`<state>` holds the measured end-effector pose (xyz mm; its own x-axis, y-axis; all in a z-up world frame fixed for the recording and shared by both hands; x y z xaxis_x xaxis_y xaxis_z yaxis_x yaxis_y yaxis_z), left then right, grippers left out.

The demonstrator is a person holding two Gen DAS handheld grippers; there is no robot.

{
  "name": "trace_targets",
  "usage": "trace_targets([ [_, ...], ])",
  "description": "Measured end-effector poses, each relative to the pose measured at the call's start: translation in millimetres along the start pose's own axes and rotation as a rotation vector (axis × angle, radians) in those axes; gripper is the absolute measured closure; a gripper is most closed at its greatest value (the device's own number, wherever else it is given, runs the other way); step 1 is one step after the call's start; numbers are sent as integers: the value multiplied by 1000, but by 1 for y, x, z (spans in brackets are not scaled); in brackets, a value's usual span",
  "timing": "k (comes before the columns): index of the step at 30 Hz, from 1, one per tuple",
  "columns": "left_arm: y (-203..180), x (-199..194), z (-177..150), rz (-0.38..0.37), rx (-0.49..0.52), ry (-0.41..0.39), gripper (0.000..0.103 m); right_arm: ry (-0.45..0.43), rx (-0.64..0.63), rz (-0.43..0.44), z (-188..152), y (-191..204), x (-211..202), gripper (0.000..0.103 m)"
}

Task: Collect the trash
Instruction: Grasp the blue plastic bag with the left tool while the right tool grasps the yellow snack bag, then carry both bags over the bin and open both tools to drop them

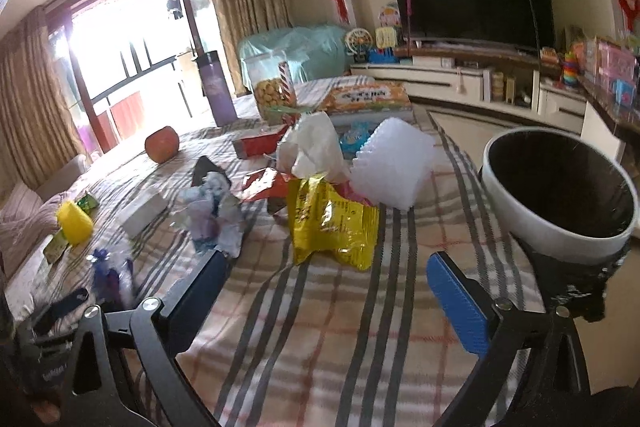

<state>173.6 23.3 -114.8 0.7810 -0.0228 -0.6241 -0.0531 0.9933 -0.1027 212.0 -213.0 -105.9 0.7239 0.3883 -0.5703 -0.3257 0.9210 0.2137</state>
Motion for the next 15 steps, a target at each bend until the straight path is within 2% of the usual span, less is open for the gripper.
trace_targets([
  [2,0,8,0,-6,3,15,37,18,8,4,1,-1,10,9],
  [4,-1,15,1,-12,4,27,53,35,16,4,3,-5,19,16],
  [5,-1,18,2,-14,4,33,54,45,26,9,3,-6,23,19],
  [6,-1,20,3,-16,4,33,56,50,31,10,3,-8,25,26],
  [7,-3,22,5,-17,6,30,58,58,35,10,3,-10,29,40],
  [10,-10,24,10,-31,19,24,66,77,48,27,2,-14,34,60],
  [15,-34,20,19,-76,61,9,69,62,40,48,1,-13,20,65],
])
Point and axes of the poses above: each gripper's, at about its wrist camera, not at the fingertips, and x roughly the way its jaws point, y to its left, z to its top, the point moved 10 cm from there along x, roughly the way its jaws point
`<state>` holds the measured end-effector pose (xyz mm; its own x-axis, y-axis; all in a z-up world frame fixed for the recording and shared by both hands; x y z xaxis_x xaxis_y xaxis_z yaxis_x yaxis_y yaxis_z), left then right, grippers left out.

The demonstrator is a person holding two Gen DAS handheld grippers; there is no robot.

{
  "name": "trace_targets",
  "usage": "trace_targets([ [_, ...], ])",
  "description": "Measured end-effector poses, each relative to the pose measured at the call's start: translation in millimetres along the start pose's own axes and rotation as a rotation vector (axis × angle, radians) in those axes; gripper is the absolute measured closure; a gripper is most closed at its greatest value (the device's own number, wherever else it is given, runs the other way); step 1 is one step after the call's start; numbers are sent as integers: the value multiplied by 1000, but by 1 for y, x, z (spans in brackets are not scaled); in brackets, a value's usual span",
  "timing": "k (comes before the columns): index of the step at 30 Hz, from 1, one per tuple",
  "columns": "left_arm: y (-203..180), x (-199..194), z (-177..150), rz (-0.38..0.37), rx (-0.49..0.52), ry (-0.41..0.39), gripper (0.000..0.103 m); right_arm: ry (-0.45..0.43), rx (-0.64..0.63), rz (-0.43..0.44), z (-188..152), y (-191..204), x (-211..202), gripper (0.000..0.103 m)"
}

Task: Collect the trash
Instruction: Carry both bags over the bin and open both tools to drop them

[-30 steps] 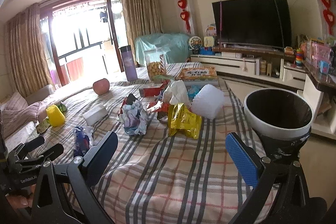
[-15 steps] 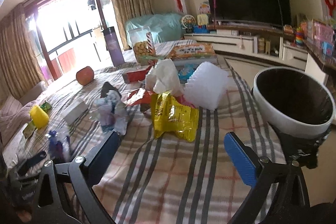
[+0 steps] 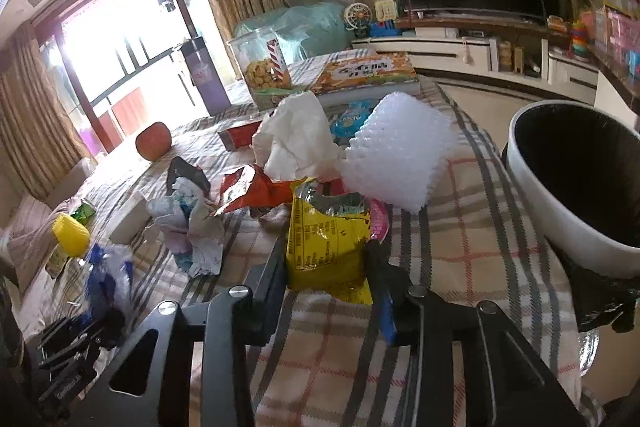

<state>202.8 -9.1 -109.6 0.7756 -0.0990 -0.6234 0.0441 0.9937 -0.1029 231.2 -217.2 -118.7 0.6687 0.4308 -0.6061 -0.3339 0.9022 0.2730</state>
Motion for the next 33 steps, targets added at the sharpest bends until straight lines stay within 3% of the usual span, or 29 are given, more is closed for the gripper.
trace_targets([
  [9,-56,-6,7,-130,75,9,69,-17,53,14,-3,-27,-36,65],
  [17,-96,-1,20,-215,160,10,69,-48,87,-56,3,-69,-69,65],
  [25,-143,18,31,-309,231,24,69,-91,126,-120,17,-109,-94,65],
  [33,-160,48,50,-353,267,49,69,-98,164,-154,24,-141,-100,65],
])
Point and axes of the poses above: each gripper's, at about its wrist camera, not at the fingertips, and x roughly the way its jaws point, y to its left, z to its top, the point moved 10 cm from there along x, roughly the way its jaws point
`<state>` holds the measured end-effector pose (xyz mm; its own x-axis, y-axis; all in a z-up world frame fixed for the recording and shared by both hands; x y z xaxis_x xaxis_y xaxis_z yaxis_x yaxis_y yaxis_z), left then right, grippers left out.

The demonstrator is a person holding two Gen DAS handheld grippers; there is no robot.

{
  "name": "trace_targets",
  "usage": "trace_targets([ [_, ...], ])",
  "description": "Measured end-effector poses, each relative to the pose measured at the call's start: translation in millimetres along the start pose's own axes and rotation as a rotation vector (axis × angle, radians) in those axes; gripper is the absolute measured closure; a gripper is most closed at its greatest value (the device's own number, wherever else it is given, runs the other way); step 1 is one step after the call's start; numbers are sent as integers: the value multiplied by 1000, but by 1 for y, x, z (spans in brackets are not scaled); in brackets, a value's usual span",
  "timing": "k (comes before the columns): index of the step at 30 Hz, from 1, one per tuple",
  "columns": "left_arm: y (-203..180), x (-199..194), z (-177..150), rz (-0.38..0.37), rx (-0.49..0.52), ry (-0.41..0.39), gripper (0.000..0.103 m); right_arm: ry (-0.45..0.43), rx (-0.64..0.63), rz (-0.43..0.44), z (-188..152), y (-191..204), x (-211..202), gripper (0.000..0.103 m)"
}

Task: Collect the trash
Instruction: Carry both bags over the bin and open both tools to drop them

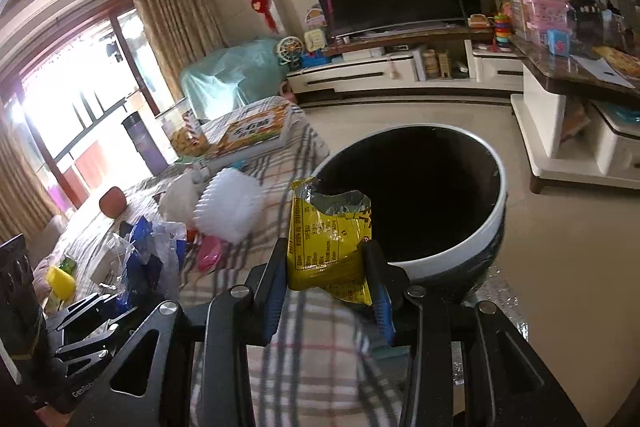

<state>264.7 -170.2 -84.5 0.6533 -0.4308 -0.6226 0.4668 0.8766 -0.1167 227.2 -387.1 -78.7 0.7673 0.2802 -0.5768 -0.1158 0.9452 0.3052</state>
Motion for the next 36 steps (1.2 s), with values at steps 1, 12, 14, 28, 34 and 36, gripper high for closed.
trace_targets([
  [1,0,4,2,-5,2,4,69,-1,4,-3,1,-3,0,65],
  [12,-19,45,32,-61,31,17,69,1,65,-10,18,-37,6,65],
  [14,-24,53,40,-73,38,19,69,3,71,-17,21,-43,9,65],
  [28,-38,106,78,-135,46,52,68,22,101,-51,44,-77,31,64],
  [34,-46,128,87,-137,53,80,68,40,121,-51,46,-89,40,62],
  [36,-47,134,89,-136,48,92,67,48,125,-54,46,-92,43,62],
])
Point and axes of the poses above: each gripper's, at about its wrist camera, not at the fingertips, and x roughly the way its jaws point, y to its left, z to its top, the point moved 10 cm from there along x, roughly the way its jaws point
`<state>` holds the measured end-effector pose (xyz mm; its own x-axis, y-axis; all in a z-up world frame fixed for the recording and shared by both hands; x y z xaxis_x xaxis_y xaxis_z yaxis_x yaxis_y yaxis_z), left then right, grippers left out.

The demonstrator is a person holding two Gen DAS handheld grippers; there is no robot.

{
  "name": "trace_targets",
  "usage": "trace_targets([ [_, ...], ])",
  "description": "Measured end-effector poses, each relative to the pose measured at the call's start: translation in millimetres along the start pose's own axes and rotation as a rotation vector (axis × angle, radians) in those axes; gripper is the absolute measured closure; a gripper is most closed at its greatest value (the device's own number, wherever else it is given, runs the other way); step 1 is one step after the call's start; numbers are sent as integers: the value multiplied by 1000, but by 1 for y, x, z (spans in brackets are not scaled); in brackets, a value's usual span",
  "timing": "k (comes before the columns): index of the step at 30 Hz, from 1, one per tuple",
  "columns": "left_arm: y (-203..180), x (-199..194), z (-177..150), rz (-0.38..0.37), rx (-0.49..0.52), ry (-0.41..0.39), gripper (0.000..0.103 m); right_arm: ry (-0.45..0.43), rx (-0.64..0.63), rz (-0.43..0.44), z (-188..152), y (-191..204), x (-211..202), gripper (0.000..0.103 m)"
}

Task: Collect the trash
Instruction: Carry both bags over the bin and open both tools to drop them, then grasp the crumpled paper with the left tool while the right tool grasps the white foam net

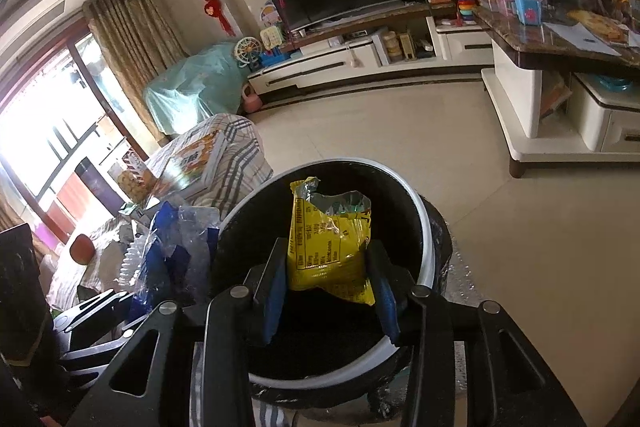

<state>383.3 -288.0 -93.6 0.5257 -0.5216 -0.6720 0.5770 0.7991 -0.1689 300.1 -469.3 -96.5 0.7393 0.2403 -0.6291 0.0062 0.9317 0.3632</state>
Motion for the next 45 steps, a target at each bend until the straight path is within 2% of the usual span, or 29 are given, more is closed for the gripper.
trace_targets([
  [3,-1,6,4,-1,-10,11,63,7,-3,-8,1,-3,4,61],
  [7,-8,10,6,4,-15,18,56,8,2,-8,4,-5,6,43],
  [10,-11,11,4,-1,-17,21,48,9,12,-7,4,-5,5,36],
  [13,-12,7,3,1,-18,11,47,-6,28,-4,7,-8,0,32],
  [22,-1,-32,-34,37,-86,-30,39,-40,44,17,-3,4,-18,19],
  [30,17,-83,-78,99,-143,-45,37,-37,-15,59,-36,50,-25,16],
  [38,33,-138,-122,169,-202,-76,37,0,-103,119,-73,105,-21,15],
  [45,44,-174,-153,223,-270,-79,37,47,-134,169,-96,137,-10,15],
])
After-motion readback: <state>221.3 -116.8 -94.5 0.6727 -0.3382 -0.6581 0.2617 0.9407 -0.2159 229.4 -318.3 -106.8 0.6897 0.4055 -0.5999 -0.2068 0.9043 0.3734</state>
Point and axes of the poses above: each gripper's, at about its wrist camera, not at the fingertips, and x roughly the way its jaws point, y to its left, z to its top, the point moved 10 cm from there along x, roughly the way its jaws point
